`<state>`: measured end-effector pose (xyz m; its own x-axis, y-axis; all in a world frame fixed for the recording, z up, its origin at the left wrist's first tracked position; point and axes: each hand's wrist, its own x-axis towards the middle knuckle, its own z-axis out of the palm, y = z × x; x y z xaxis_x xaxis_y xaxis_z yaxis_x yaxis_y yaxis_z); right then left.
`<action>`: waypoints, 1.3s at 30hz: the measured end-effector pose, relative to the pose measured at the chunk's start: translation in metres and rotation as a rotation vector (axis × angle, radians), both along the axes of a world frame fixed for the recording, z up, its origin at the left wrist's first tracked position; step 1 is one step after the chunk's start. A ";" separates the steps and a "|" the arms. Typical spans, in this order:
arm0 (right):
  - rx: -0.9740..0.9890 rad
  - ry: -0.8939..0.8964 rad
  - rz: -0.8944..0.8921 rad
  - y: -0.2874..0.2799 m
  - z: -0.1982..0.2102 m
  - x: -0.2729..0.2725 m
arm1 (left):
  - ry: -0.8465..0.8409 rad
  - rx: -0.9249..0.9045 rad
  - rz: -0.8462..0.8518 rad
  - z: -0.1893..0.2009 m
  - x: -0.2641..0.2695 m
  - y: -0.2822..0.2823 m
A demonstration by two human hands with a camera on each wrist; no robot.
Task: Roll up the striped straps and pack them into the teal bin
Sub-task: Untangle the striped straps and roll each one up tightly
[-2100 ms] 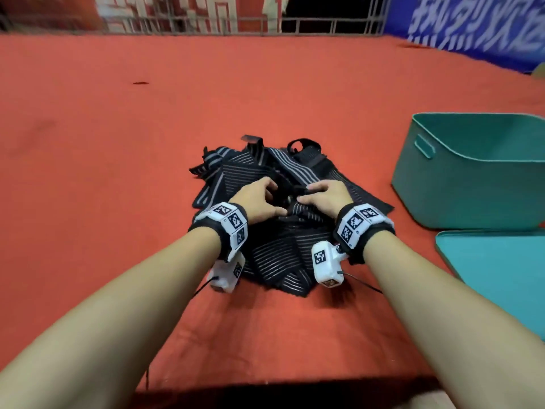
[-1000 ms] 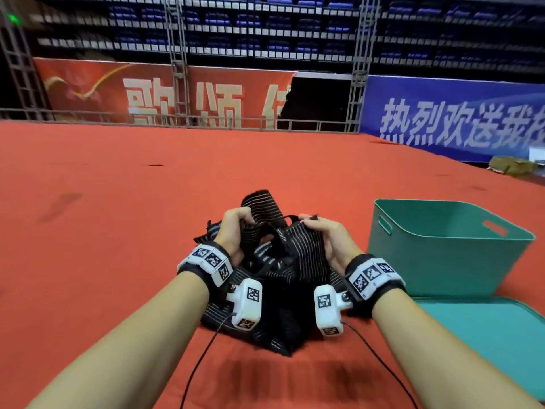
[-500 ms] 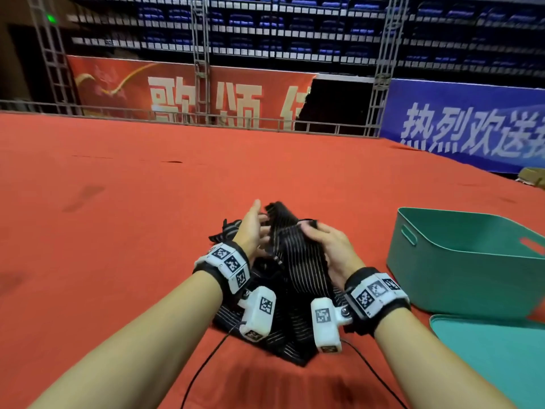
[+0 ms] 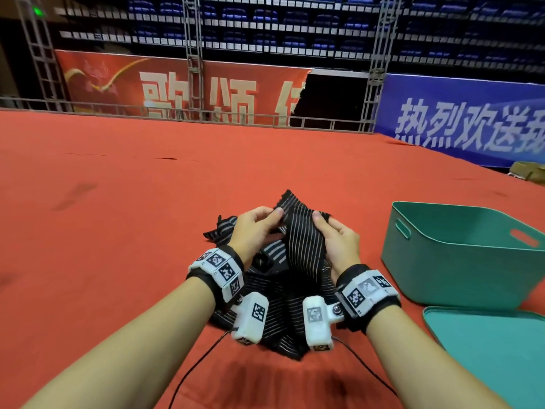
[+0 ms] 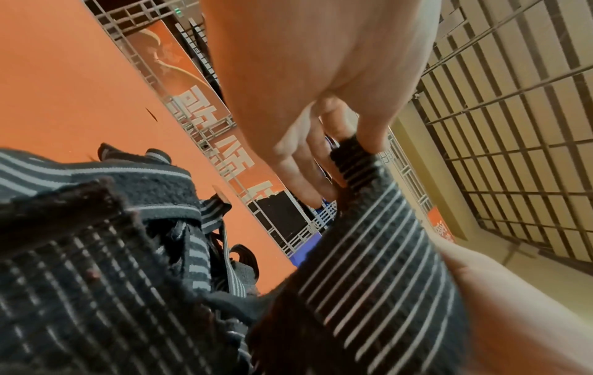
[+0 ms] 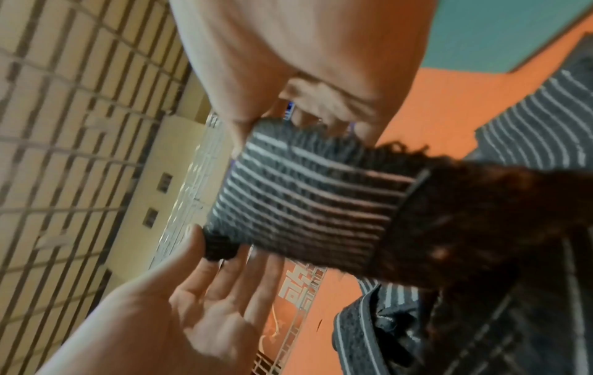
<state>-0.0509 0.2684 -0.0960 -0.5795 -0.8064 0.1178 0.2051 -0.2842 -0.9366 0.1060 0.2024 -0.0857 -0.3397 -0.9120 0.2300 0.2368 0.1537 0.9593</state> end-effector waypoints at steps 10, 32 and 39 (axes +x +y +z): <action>-0.118 -0.028 -0.174 0.001 0.026 -0.007 | 0.153 0.140 0.273 0.001 0.004 -0.015; 0.078 0.704 0.313 0.012 0.017 -0.004 | -0.638 -0.383 0.210 0.011 0.026 -0.025; -0.115 0.596 0.029 0.012 0.025 -0.005 | -0.685 -0.362 0.386 0.015 0.027 -0.017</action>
